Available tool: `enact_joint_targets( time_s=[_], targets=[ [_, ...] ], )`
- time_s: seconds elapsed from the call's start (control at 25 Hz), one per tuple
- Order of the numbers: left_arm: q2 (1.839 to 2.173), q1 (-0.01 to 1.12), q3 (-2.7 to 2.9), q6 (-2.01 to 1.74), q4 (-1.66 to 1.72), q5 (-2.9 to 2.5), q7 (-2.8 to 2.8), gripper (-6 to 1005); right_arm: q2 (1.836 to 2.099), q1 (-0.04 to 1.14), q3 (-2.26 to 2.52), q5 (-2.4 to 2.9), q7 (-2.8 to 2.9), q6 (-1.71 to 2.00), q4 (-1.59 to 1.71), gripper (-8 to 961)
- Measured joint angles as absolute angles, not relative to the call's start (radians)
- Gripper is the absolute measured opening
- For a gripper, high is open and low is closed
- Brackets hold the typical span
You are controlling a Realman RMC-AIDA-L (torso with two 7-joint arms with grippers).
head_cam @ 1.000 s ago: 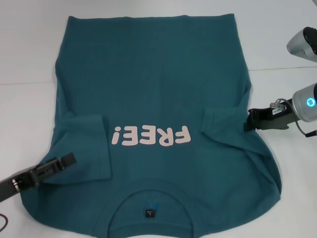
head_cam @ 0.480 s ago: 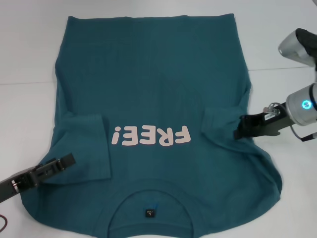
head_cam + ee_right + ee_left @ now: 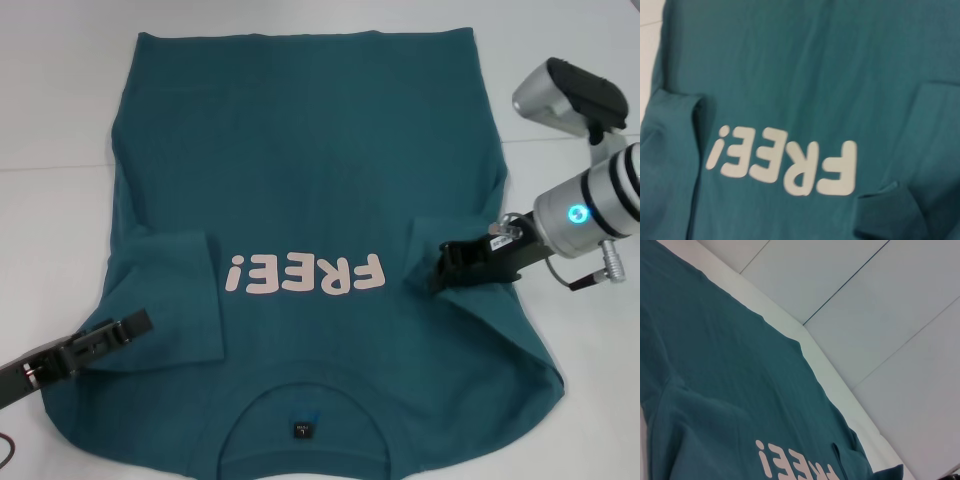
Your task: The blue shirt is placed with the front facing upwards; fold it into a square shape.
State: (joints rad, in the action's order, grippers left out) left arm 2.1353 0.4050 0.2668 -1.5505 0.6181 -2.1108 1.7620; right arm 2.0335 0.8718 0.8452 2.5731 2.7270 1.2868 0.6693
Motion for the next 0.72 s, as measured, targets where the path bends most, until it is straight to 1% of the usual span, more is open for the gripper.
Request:
enact_joint_targets(
  time_s=[0.32, 0.48, 0.6, 0.72],
  targets=[
    [2.134, 0.405, 0.267, -1.548, 0.618, -2.111, 1.763, 950, 2.04, 0.879, 0.878, 2.575, 2.725, 1.289, 0.663, 14],
    [2.134, 0.405, 0.267, -1.548, 0.618, -2.111, 1.763, 950, 2.032, 0.875, 0.88, 2.584, 2.721, 1.318, 0.662, 14],
    [2.134, 0.405, 0.267, -1.548, 0.618, -2.111, 1.763, 949, 2.024, 0.87, 0.881, 2.585, 2.705, 1.341, 0.661, 39],
    [2.134, 0.405, 0.267, -1.548, 0.618, -2.111, 1.763, 949, 2.022, 0.867, 0.88, 2.584, 2.691, 1.345, 0.661, 64]
  ],
)
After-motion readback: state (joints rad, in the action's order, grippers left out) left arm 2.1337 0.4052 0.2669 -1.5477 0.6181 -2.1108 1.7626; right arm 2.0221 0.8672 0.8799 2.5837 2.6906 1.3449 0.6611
